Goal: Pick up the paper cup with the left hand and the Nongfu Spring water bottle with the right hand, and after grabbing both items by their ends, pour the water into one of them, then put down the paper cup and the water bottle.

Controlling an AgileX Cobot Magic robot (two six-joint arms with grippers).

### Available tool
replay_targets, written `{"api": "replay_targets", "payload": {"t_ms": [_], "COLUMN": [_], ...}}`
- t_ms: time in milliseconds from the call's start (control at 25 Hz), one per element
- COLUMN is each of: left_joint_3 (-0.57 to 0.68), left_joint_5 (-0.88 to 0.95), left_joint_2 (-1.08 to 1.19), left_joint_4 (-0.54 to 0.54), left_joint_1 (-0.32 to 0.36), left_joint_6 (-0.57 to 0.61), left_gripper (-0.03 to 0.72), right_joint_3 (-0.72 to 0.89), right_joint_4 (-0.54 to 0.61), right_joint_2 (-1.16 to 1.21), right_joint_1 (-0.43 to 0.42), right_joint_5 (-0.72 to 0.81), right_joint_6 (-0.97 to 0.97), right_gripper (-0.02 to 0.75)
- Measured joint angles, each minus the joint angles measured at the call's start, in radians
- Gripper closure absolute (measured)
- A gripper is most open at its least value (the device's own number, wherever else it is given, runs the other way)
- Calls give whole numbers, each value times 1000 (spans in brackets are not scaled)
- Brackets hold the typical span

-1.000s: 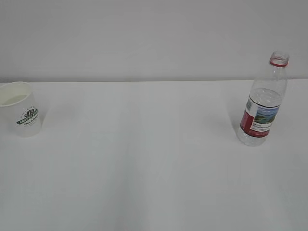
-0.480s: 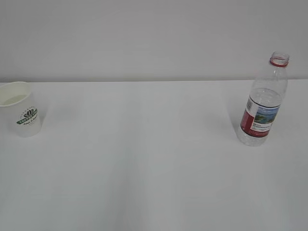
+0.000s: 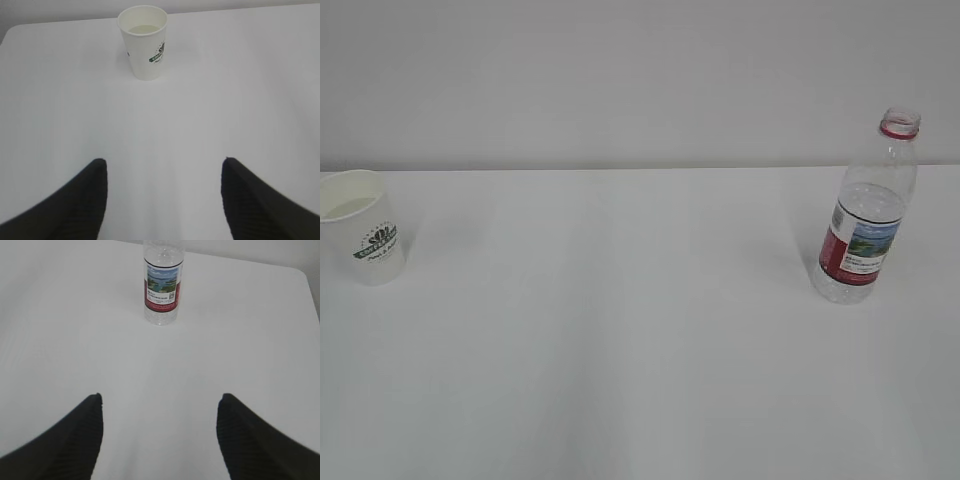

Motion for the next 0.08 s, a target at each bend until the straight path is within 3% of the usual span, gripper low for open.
{"api": "replay_targets", "payload": {"t_ms": [80], "left_joint_3": [0], "left_joint_5": [0], "left_joint_2": [0], "left_joint_4": [0], "left_joint_1": [0], "left_joint_6": [0], "left_gripper": [172], "right_joint_3": [0], "right_joint_4": [0], "right_joint_2": [0], "right_joint_1": [0], "right_joint_5": [0], "right_joint_6": [0], "right_gripper": [202]}}
